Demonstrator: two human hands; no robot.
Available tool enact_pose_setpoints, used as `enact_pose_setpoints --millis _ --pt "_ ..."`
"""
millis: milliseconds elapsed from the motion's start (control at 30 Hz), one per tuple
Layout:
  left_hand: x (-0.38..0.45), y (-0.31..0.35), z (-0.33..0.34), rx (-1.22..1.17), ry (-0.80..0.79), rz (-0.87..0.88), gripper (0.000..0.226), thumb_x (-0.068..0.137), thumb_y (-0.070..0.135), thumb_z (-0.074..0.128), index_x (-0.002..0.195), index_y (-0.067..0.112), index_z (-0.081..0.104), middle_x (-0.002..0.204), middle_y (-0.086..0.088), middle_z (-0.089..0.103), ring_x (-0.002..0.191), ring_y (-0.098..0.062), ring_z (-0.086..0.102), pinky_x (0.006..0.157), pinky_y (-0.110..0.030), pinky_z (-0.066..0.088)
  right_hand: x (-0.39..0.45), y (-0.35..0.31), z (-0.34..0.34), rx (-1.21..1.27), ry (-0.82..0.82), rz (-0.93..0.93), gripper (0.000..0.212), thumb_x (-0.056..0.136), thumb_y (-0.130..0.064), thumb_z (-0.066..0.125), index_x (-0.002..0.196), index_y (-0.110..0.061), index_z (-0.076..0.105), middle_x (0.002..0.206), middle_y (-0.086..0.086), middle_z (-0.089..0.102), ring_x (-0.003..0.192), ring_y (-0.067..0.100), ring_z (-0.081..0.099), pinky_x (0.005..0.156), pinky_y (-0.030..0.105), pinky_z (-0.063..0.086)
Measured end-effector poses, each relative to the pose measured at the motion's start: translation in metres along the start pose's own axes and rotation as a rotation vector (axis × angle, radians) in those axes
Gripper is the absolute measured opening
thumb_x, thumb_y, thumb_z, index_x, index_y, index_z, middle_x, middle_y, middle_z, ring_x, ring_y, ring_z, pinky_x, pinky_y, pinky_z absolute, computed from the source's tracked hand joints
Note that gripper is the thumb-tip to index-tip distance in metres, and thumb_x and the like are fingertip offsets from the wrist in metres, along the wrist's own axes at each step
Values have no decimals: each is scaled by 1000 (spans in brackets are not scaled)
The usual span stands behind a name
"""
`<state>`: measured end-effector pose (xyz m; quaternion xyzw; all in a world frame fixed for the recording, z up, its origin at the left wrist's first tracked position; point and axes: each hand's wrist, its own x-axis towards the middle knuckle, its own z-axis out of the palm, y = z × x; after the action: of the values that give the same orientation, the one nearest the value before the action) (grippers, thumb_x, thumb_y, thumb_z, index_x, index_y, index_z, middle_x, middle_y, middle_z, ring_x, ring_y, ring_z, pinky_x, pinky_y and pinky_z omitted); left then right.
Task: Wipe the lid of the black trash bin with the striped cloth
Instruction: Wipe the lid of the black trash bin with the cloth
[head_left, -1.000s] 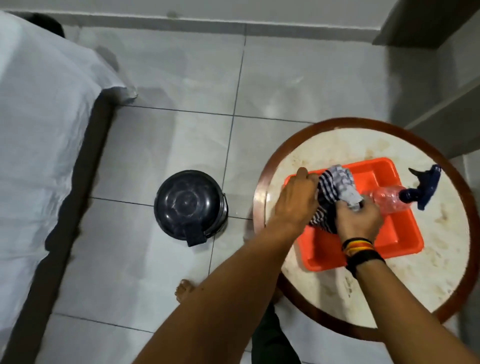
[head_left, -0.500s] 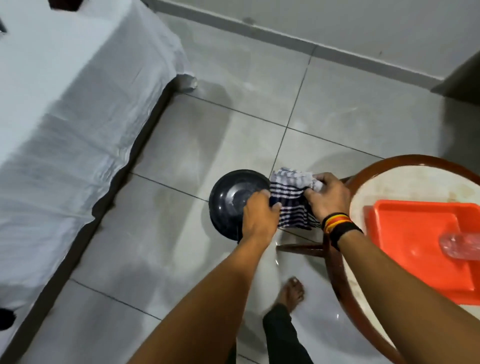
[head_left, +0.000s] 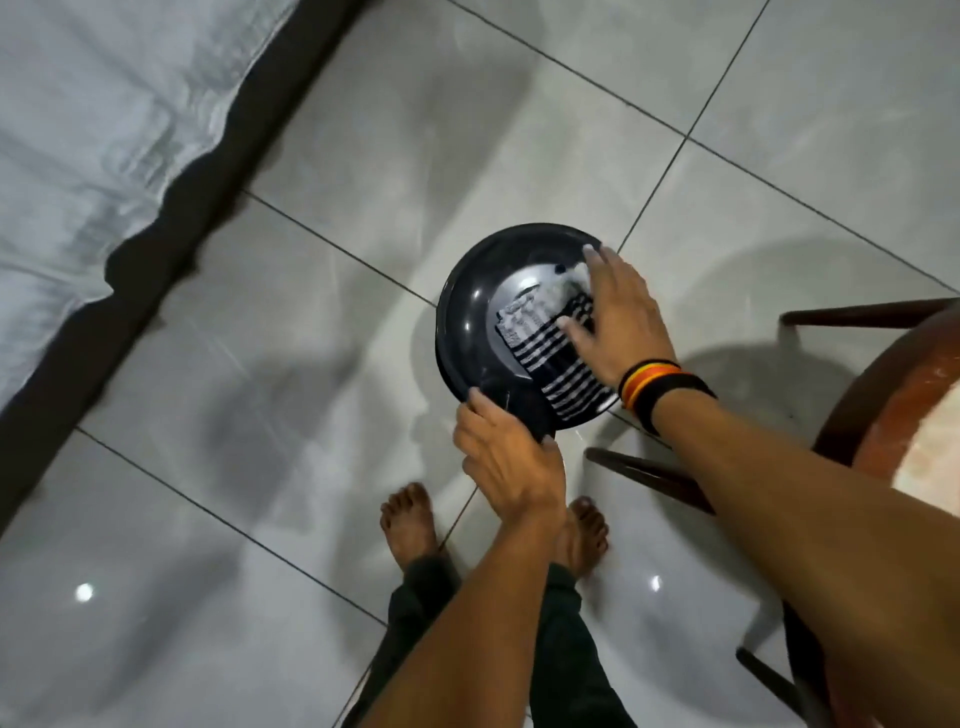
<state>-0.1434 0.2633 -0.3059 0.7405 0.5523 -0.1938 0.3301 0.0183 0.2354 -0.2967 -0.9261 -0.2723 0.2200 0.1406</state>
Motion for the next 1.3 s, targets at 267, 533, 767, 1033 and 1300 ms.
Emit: enact_pose_setpoints --millis 267,533,767,1033,1300 --pt "49 18 22 -261 -226 -149 169 66 34 100 154 25 -44 168 -36 3 144 -51 46 112 -59 49 -6 37 62 -452 -177 -350 70 102 -58 25 161 -32 -1 171 8 -8 157 36 -7 118 73 11" --pt "58 2 31 -278 -207 -112 162 76 25 92 149 22 -52 138 -26 63 121 -41 67 100 -49 57 38 -20 87 -467 -178 -600 60 103 -54 19 160 -39 8 172 2 3 158 32 1 120 71 4" --pt "63 6 31 -286 -177 -131 165 69 7 92 150 34 -49 126 -21 67 113 -39 69 104 -54 56 83 16 62 -238 0 -137 60 103 -58 18 160 -40 7 172 0 7 158 28 7 123 64 8" --pt "61 8 28 -329 -132 -94 139 91 32 78 153 31 -47 126 -24 67 111 -40 69 100 -56 57 -44 27 93 -303 -93 -42 62 105 -49 20 162 -33 1 171 8 -7 157 37 -7 121 70 5" --pt "63 8 31 -250 -152 -122 157 72 9 85 150 32 -49 123 -23 64 111 -42 69 97 -55 58 87 -21 67 -525 -294 -699 58 103 -59 16 158 -41 14 172 -1 9 158 29 4 124 64 0"
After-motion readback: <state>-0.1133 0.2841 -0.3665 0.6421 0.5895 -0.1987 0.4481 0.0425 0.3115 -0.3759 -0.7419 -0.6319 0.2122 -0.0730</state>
